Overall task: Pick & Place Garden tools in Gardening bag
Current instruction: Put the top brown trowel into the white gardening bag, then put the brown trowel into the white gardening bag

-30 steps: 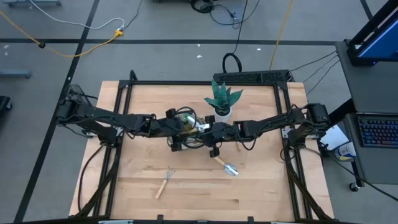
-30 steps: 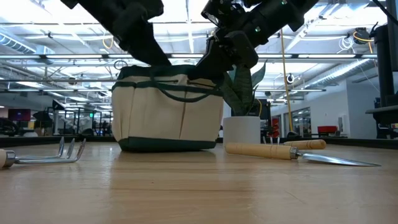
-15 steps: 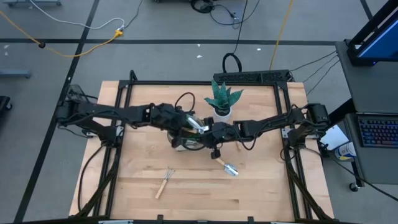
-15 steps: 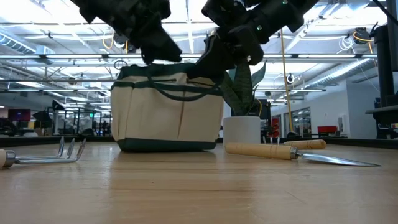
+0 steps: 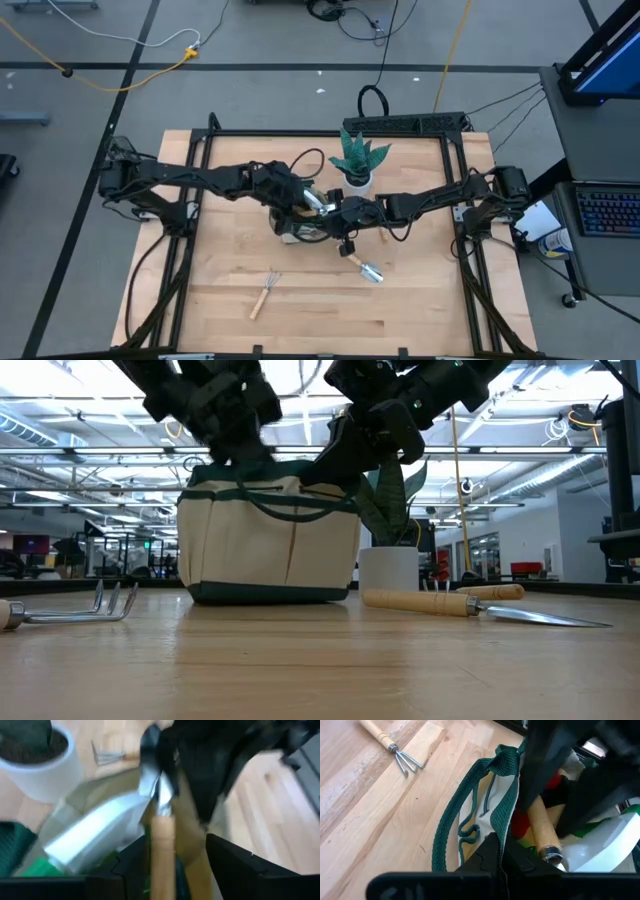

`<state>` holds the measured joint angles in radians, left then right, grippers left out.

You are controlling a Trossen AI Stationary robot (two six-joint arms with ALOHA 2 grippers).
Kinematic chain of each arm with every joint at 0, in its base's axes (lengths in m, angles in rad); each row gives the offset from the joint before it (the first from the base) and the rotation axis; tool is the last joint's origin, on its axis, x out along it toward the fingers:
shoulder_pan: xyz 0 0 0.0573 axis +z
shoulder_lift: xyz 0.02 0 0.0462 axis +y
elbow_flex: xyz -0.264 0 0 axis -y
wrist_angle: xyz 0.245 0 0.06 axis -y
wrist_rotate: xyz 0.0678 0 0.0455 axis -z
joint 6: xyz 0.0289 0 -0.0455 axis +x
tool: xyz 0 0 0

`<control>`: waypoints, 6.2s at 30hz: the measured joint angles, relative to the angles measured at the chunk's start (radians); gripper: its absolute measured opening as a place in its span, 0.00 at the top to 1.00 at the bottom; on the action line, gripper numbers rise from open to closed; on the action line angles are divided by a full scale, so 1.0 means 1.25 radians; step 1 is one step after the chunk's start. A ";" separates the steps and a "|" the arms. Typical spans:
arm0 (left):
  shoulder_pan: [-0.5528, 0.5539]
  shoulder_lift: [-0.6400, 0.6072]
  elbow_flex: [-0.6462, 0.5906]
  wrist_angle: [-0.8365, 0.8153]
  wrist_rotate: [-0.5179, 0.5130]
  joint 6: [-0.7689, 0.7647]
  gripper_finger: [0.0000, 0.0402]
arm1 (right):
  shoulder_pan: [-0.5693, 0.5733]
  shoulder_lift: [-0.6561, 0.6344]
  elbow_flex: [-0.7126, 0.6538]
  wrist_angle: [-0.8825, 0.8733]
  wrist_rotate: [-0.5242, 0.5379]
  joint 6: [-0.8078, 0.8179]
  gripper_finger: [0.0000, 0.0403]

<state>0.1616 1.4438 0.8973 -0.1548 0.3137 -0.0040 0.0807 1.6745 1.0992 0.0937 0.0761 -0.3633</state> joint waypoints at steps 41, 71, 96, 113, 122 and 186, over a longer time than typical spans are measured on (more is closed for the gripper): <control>-0.100 -0.070 0.143 -0.291 -0.300 0.110 0.81 | -0.002 -0.004 -0.001 -0.001 0.019 -0.008 1.00; -0.182 0.131 0.460 -0.873 -0.447 0.087 0.81 | 0.000 0.000 -0.001 0.007 0.019 -0.035 1.00; -0.194 0.306 0.654 -0.918 -0.405 0.161 0.61 | 0.000 0.000 -0.001 0.005 0.020 -0.035 1.00; -0.253 0.218 0.652 -0.966 -0.271 0.096 0.45 | -0.001 0.000 0.000 0.000 0.021 -0.034 1.00; -0.301 0.146 0.651 -1.061 -0.392 -0.072 0.59 | -0.001 0.000 0.000 -0.001 0.021 -0.034 1.00; -0.629 -0.131 -0.163 -0.059 -0.553 -0.566 0.62 | 0.135 -0.126 0.000 -0.147 0.292 0.264 0.73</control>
<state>-0.6243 1.2804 0.6941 -0.2283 -0.3779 -0.7113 0.2490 1.5164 1.0987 -0.0905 0.4407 -0.0328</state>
